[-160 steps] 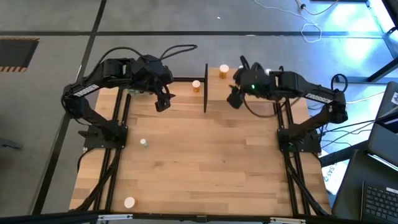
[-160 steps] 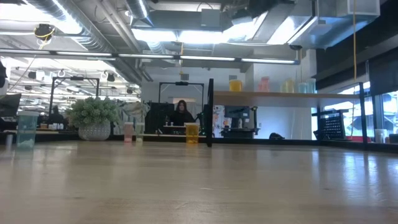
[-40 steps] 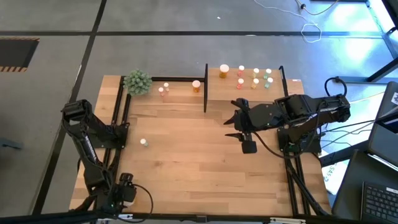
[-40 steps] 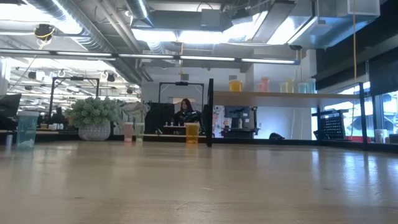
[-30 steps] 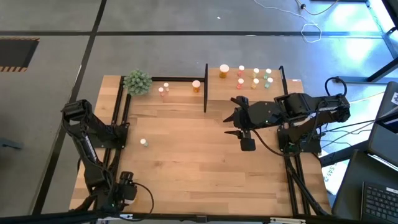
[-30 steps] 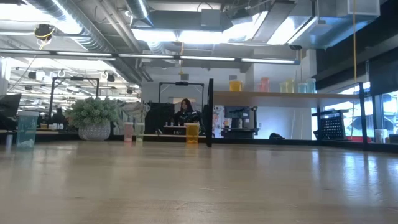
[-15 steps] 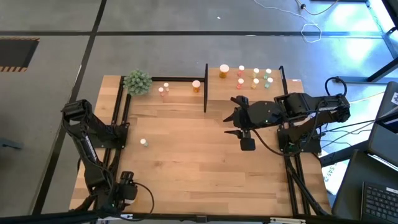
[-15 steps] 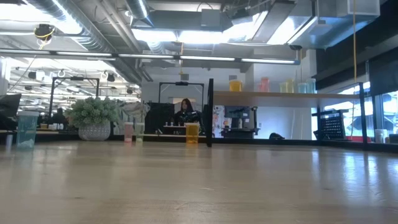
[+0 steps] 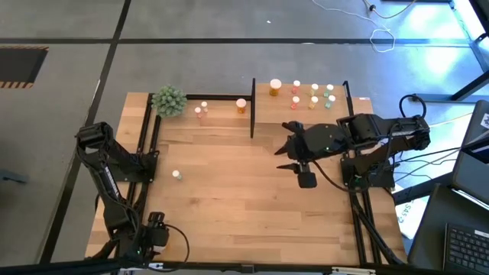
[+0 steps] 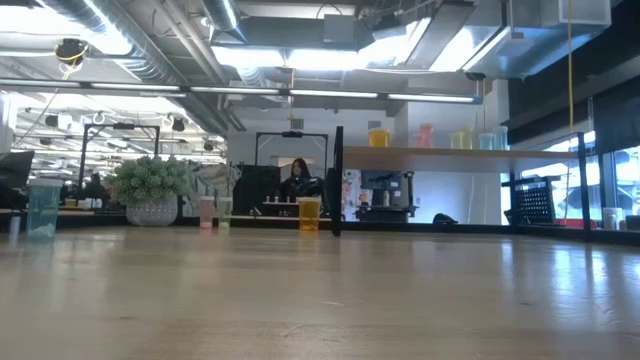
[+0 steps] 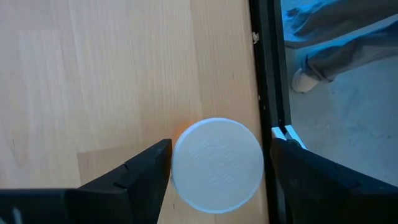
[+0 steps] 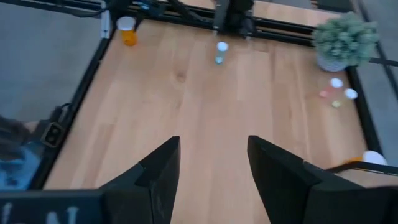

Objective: Pick and place medicine bottles onto shelf by color
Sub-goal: Put the bottom orange pill bottle on the shelf aligned with the other orange pill bottle

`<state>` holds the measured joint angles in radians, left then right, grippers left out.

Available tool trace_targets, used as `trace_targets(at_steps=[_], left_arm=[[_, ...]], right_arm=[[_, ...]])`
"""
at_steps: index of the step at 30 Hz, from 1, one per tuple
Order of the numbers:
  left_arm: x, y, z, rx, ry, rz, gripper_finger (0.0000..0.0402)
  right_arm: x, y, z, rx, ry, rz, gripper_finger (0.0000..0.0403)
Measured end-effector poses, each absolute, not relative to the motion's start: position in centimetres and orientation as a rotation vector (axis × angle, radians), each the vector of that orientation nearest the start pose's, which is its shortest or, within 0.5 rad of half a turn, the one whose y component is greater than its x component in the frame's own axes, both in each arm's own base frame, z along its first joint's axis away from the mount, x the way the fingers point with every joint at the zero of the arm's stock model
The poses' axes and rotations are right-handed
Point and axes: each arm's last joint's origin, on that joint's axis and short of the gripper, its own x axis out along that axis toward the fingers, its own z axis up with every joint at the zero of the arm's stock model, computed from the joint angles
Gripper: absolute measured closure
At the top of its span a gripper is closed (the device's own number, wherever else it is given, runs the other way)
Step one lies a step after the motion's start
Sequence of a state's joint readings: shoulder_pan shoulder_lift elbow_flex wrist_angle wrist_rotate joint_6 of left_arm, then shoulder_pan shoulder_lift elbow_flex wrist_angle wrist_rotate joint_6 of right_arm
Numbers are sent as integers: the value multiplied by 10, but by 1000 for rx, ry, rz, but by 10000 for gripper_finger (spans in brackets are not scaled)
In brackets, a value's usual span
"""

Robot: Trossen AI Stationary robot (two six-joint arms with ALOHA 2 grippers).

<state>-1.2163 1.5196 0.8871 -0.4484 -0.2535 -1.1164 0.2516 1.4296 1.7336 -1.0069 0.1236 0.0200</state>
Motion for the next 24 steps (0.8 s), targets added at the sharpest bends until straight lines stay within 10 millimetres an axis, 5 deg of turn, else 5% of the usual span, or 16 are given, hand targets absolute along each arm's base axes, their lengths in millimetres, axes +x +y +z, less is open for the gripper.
trace_targets(at_steps=[24], left_arm=[[108,-263,186,-242,1115,-265,133]], right_arm=[[264,67,433,-75,700,211,212]])
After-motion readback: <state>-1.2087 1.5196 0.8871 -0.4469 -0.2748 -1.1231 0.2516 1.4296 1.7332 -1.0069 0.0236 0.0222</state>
